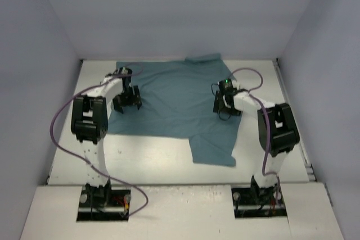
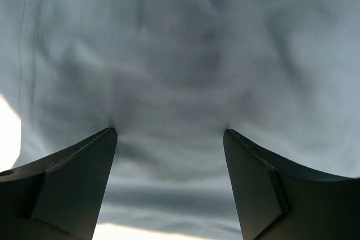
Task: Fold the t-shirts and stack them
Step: Flatten out the tshirt, then grap the side of the flattened tshirt closest away from the robot with both arms
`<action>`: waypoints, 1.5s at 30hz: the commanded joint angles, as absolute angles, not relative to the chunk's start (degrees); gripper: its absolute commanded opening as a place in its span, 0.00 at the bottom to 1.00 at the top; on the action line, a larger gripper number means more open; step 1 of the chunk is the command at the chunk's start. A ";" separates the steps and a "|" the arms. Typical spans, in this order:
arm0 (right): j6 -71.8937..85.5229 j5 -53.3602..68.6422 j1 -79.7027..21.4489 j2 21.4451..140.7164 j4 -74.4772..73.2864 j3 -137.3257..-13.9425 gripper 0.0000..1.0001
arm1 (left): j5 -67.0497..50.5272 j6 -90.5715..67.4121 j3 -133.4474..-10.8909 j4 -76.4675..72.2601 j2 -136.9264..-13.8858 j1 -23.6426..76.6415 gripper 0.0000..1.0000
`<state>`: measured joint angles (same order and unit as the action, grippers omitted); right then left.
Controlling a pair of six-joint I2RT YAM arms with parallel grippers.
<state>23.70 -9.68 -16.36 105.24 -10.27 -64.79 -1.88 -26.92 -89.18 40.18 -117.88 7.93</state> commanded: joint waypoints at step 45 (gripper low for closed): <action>19.98 2.39 -5.63 79.68 -7.15 -46.64 0.30 | -7.16 -37.56 -58.84 25.74 -94.04 -9.32 0.61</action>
